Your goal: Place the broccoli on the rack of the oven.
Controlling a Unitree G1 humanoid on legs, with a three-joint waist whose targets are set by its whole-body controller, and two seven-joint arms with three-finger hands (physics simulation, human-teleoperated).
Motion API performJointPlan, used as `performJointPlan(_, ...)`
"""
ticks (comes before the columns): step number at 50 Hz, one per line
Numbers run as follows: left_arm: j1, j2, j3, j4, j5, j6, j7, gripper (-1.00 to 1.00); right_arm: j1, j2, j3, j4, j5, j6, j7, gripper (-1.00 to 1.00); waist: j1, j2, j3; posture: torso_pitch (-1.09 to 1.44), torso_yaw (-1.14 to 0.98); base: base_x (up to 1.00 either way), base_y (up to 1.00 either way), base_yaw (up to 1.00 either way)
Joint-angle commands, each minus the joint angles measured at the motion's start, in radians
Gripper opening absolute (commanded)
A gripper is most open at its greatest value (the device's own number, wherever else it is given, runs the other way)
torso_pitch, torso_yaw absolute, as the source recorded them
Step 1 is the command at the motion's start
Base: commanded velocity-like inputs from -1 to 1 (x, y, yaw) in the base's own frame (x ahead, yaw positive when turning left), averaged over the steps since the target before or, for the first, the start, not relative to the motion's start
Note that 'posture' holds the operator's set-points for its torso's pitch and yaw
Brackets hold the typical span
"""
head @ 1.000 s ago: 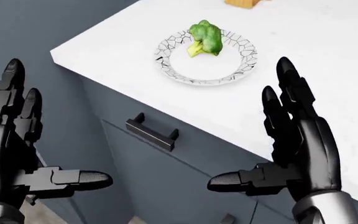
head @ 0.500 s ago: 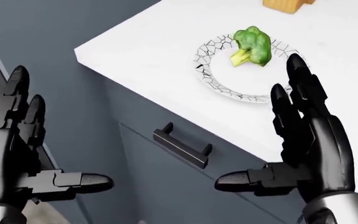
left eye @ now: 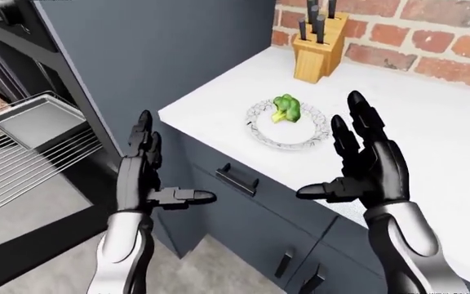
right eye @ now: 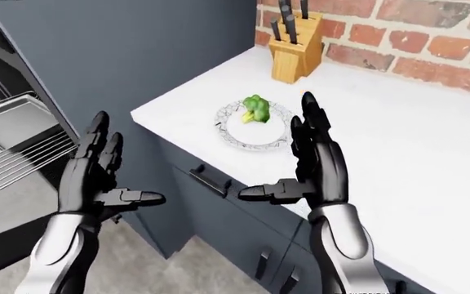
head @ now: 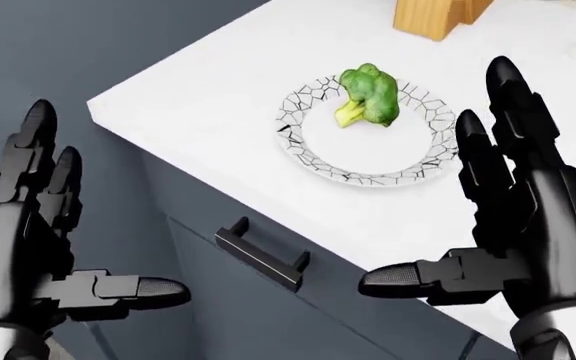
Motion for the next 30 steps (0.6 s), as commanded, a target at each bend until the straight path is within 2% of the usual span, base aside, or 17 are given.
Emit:
performJointPlan(1,-0.020,0.006,0.010,-0.047,0.004,-0.035,0.004,1.00,-0.022,-0.004,0.003,-0.030,0.001,-0.038,0.011,1.00,0.005,0.000,-0.021,0.00,0.00,0.00,0.00,0.00)
performJointPlan(4,-0.022,0.005,0.011,-0.043,0.004,-0.038,0.005,1.00,-0.029,-0.007,0.001,-0.050,0.002,-0.014,0.008,1.00,-0.001,0.026,-0.019,0.00,0.00,0.00,0.00,0.00)
performJointPlan(6,-0.018,0.004,0.009,-0.036,0.004,-0.047,0.005,1.00,-0.028,-0.007,0.005,-0.046,-0.002,-0.020,0.012,1.00,-0.007,0.053,-0.025,0.00,0.00,0.00,0.00,0.00)
performJointPlan(8,-0.012,0.002,-0.001,-0.028,0.011,-0.059,0.004,1.00,-0.031,-0.007,0.010,-0.049,-0.008,-0.021,0.015,1.00,-0.010,0.047,-0.026,0.00,0.00,0.00,0.00,0.00)
performJointPlan(11,-0.011,0.001,-0.001,-0.028,0.011,-0.061,0.001,1.00,-0.050,-0.011,0.001,-0.076,-0.004,0.017,0.010,1.00,-0.010,0.040,-0.043,0.00,0.00,0.00,0.00,0.00)
performJointPlan(14,-0.005,0.000,0.003,-0.020,0.009,-0.073,-0.002,1.00,-0.074,-0.023,-0.017,-0.099,0.007,0.054,0.006,1.00,-0.007,0.033,-0.044,0.00,0.00,0.00,0.00,0.00)
performJointPlan(20,0.004,-0.008,-0.028,-0.016,0.028,-0.086,-0.010,1.00,-0.117,-0.049,-0.023,-0.122,0.011,0.107,-0.002,1.00,-0.003,0.025,-0.044,0.00,0.00,0.00,0.00,0.00)
performJointPlan(27,-0.001,-0.011,-0.029,-0.034,0.029,-0.067,-0.010,1.00,-0.344,-0.176,-0.032,-0.058,-0.084,0.323,0.038,1.00,-0.002,0.025,-0.038,0.00,0.00,0.00,0.00,0.00)
performJointPlan(30,0.000,-0.015,-0.034,-0.017,0.029,-0.079,-0.007,1.00,-0.407,-0.182,-0.041,0.017,-0.115,0.333,0.046,1.00,-0.001,0.024,-0.036,0.00,0.00,0.00,0.00,0.00)
